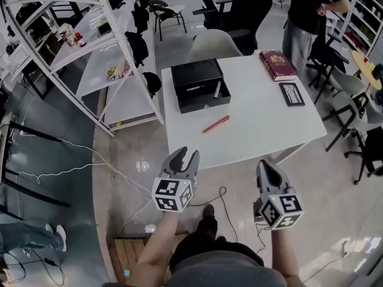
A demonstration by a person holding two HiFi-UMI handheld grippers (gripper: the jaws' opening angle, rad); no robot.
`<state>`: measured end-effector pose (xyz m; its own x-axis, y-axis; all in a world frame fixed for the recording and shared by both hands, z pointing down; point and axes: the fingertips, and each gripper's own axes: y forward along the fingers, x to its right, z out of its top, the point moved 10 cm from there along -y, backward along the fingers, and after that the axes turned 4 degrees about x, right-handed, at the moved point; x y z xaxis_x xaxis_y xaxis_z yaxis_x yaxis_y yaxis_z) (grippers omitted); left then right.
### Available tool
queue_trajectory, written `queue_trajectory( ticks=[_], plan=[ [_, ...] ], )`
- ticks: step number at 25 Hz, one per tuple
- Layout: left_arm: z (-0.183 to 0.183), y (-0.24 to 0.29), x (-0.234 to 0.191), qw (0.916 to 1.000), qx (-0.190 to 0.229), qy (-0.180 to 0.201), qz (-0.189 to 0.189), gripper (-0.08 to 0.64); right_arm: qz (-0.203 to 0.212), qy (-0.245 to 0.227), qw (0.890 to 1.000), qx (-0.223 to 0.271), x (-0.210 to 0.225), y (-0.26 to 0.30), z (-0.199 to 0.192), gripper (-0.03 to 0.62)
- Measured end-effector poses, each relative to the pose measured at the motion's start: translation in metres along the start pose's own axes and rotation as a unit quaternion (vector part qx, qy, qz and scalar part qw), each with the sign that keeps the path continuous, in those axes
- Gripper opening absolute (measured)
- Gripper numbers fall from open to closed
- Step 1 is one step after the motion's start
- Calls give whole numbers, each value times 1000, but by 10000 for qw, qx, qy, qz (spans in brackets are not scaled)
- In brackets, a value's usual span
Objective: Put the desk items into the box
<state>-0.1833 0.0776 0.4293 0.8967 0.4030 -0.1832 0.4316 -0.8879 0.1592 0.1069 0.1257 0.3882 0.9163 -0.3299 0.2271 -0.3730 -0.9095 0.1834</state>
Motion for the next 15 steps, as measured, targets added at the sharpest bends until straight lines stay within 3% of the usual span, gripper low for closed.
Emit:
queue_trajectory(
  ticks=[15],
  plan=[
    [0,70,-29,9978,-336,164,-556,155,-498,-23,9986,175,2,38,19,3]
  ],
)
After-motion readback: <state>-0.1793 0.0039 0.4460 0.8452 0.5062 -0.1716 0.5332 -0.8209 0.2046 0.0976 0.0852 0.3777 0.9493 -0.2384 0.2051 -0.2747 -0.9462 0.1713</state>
